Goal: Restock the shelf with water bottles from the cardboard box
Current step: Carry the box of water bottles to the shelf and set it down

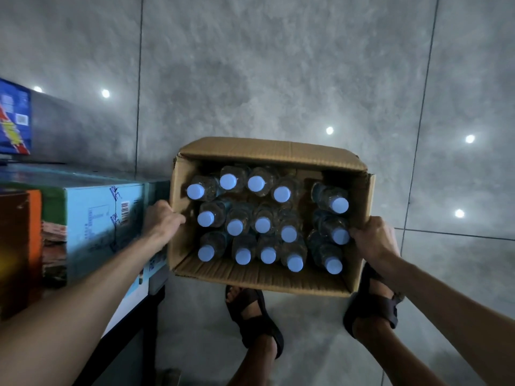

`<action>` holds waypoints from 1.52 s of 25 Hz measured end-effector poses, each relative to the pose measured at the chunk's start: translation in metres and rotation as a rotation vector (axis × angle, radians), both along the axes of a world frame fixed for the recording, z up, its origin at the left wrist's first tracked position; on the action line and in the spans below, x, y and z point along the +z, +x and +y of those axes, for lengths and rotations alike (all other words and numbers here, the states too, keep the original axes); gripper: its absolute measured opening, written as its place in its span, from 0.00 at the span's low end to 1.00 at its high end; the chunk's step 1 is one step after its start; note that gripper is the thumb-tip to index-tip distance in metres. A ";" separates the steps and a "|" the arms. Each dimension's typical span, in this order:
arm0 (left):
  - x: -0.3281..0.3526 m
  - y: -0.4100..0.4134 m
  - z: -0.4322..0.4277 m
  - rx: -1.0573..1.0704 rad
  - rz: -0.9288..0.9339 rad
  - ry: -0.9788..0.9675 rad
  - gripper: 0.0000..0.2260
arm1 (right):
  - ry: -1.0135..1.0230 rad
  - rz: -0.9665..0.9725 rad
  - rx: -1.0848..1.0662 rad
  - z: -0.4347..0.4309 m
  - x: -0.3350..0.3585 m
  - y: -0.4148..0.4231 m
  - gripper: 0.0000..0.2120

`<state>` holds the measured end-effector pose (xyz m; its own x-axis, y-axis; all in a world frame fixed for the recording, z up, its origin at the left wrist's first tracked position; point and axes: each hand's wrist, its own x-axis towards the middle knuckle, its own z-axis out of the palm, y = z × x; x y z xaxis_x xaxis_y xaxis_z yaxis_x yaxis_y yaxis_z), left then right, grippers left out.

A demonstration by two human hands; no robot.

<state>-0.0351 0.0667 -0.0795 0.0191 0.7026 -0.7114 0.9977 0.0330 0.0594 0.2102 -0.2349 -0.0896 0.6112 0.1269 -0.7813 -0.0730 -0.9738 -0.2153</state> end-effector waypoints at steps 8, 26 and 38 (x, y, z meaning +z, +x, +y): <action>0.047 0.021 -0.017 -0.040 -0.070 -0.046 0.06 | 0.016 -0.022 0.057 -0.011 0.057 0.042 0.08; 0.393 0.189 0.083 0.201 -0.188 -0.020 0.06 | 0.071 -0.129 0.238 0.158 0.427 0.278 0.08; 0.442 0.293 0.382 0.204 -0.217 0.087 0.08 | 0.130 -0.111 0.267 0.457 0.451 0.380 0.06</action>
